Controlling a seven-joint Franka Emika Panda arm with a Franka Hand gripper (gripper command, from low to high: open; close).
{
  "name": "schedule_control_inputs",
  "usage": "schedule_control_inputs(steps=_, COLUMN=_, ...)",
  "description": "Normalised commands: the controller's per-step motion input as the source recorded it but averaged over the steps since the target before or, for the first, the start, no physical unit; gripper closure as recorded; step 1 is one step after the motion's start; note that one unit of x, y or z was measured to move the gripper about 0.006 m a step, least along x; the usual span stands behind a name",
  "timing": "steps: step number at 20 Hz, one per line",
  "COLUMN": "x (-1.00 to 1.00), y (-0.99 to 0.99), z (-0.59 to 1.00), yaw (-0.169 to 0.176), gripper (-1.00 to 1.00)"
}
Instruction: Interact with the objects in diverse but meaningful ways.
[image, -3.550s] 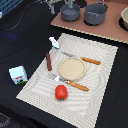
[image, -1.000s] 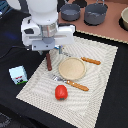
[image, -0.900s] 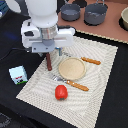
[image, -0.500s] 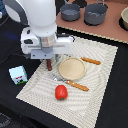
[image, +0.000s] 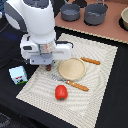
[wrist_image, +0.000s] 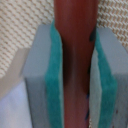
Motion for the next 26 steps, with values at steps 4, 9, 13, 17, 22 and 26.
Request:
schedule_control_inputs(steps=4, x=0.54, y=0.17, z=1.00, yaw=-0.034, gripper=1.00)
schedule_control_inputs(steps=9, x=0.90, y=0.19, z=1.00, yaw=-0.054, gripper=1.00)
schedule_control_inputs(steps=13, x=0.93, y=0.08, z=0.73, yaw=-0.078, gripper=1.00)
schedule_control_inputs(steps=17, x=0.89, y=0.01, z=0.38, yaw=-0.100, gripper=1.00)
schedule_control_inputs(steps=22, x=0.91, y=0.00, z=0.22, yaw=-0.094, gripper=1.00)
schedule_control_inputs(steps=26, x=0.89, y=0.00, z=0.07, yaw=-0.099, gripper=1.00)
